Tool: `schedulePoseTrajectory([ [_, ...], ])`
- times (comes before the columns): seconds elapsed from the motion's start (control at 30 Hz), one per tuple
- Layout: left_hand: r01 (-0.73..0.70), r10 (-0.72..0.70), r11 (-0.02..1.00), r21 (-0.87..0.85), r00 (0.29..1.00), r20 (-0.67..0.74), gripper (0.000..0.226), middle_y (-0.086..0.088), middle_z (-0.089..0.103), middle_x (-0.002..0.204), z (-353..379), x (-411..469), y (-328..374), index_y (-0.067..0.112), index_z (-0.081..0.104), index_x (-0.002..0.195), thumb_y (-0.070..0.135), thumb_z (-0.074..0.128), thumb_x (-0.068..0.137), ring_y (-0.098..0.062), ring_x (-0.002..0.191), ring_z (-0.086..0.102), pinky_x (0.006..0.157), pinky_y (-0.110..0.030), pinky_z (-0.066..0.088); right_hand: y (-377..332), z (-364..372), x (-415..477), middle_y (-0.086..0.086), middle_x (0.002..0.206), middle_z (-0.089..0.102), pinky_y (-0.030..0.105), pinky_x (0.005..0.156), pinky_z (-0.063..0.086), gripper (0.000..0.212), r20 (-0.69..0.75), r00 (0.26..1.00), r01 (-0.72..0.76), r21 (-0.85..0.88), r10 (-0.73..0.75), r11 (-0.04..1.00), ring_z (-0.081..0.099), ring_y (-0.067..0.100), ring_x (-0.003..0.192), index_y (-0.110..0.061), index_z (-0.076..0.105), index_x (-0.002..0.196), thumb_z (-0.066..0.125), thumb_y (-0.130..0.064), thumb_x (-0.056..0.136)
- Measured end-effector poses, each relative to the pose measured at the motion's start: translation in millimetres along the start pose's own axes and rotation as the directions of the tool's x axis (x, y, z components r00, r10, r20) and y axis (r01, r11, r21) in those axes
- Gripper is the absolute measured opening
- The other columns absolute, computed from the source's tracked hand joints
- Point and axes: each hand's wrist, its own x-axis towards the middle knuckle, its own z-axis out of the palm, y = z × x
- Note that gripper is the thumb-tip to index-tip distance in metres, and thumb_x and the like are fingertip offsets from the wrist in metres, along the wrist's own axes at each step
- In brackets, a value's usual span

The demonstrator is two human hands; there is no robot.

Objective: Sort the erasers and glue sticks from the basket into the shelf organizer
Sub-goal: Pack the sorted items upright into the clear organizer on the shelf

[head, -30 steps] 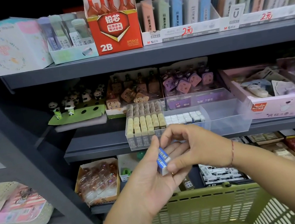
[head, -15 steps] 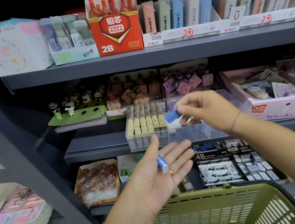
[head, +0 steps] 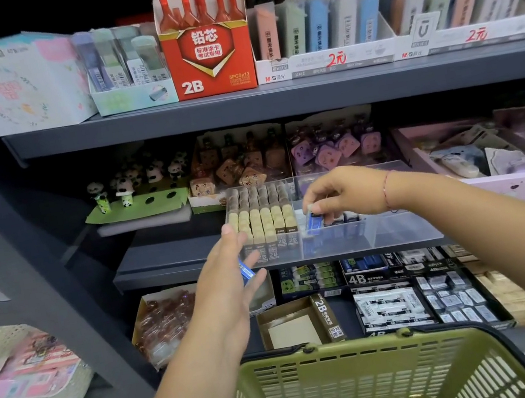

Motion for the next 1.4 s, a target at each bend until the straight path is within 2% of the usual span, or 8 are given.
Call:
schedulePoseTrajectory([
  [0.1, 0.007, -0.007, 1.0, -0.017, 1.0, -0.006, 0.026, 0.01, 0.062, 0.121, 0.3, 3.4, -1.8, 0.026, 0.055, 0.111, 0.045, 0.046, 0.096, -0.014, 0.112, 0.06, 0.092, -0.035, 0.052, 2.5, 4.0, 4.0, 0.012, 0.089, 0.073, 0.047, 0.084, 0.055, 0.012, 0.009, 1.0, -0.014, 0.016, 0.014, 1.0, 0.071, 0.022, 0.083, -0.013, 0.067, 0.098, 0.057, -0.019, 0.095],
  [0.57, 0.045, -0.047, 0.996, -0.079, 0.999, -0.026, 0.04, 0.007, 0.062, 0.126, 1.0, 6.4, -2.4, 0.019, 0.054, 0.127, 0.045, 0.046, 0.096, -0.014, 0.11, 0.06, 0.092, -0.036, 0.052, 7.7, 35.0, -1.6, 0.0, 0.077, 0.067, 0.015, 0.059, 0.051, 0.011, -0.222, 0.975, 0.04, 0.121, -0.012, 0.992, 0.067, 0.007, 0.06, -0.016, 0.058, 0.085, 0.068, -0.015, 0.087],
  [0.7, 0.049, -0.051, 0.995, -0.083, 0.998, -0.023, 0.042, 0.007, 0.062, 0.126, 1.1, 6.6, -2.0, 0.018, 0.053, 0.128, 0.045, 0.045, 0.097, -0.014, 0.111, 0.059, 0.091, -0.036, 0.052, 7.2, 39.3, -15.6, -0.004, 0.092, 0.066, 0.009, 0.063, 0.047, 0.005, -0.28, 0.957, 0.112, 0.122, -0.074, 0.986, 0.068, 0.01, 0.07, -0.019, 0.055, 0.093, 0.059, -0.018, 0.093],
  [0.87, 0.055, -0.057, 0.993, -0.1, 0.998, -0.014, 0.04, 0.007, 0.063, 0.125, 0.4, 7.3, -2.2, 0.019, 0.054, 0.125, 0.045, 0.046, 0.096, -0.015, 0.113, 0.059, 0.089, -0.036, 0.052, 12.2, 40.8, -21.0, -0.016, 0.086, 0.061, 0.026, 0.071, 0.048, 0.005, -0.235, 0.96, 0.156, -0.008, -0.153, 0.988, 0.059, 0.014, 0.069, -0.027, 0.055, 0.092, 0.053, -0.024, 0.095],
  [0.97, 0.057, -0.059, 0.993, -0.102, 0.998, -0.018, 0.04, 0.007, 0.063, 0.125, 0.8, 7.3, -2.0, 0.018, 0.054, 0.124, 0.045, 0.047, 0.095, -0.016, 0.114, 0.059, 0.09, -0.036, 0.053, 13.2, 39.9, -22.5, -0.019, 0.083, 0.06, 0.018, 0.068, 0.041, 0.015, -0.187, 0.974, 0.12, -0.051, -0.128, 0.991, 0.053, 0.002, 0.071, -0.022, 0.065, 0.098, 0.05, -0.024, 0.098],
  [1.1, 0.058, -0.06, 0.992, -0.109, 0.998, -0.014, 0.044, 0.007, 0.063, 0.126, 0.6, 6.6, -2.7, 0.017, 0.053, 0.129, 0.045, 0.046, 0.096, -0.016, 0.113, 0.059, 0.088, -0.036, 0.052, 14.6, 39.8, -17.9, -0.004, 0.107, 0.062, 0.026, 0.092, 0.043, 0.028, -0.094, 0.99, 0.09, -0.113, -0.101, 0.989, 0.056, 0.012, 0.099, -0.015, 0.069, 0.103, 0.045, -0.028, 0.1],
  [1.27, 0.058, -0.059, 0.992, -0.114, 0.998, 0.001, 0.048, 0.004, 0.065, 0.123, 2.7, 3.7, -2.8, 0.015, 0.051, 0.132, 0.046, 0.043, 0.097, -0.016, 0.112, 0.06, 0.086, -0.034, 0.053, 10.2, 34.4, -10.2, 0.003, 0.111, 0.057, 0.032, 0.1, 0.038, 0.036, -0.019, 1.0, 0.019, -0.148, -0.022, 0.989, 0.053, 0.016, 0.107, -0.005, 0.069, 0.102, 0.046, -0.032, 0.099],
  [1.4, 0.132, -0.118, 0.972, -0.195, 0.99, 0.084, 0.053, -0.003, 0.068, 0.118, 11.1, 0.2, -8.3, 0.01, 0.053, 0.13, 0.049, 0.039, 0.097, -0.019, 0.11, 0.063, 0.09, -0.037, 0.052, -6.0, 41.7, -27.8, -0.009, 0.103, 0.049, 0.024, 0.093, 0.041, 0.017, -0.319, 0.94, 0.112, -0.05, -0.122, 0.992, 0.051, 0.004, 0.096, -0.02, 0.067, 0.104, 0.058, -0.029, 0.093],
])
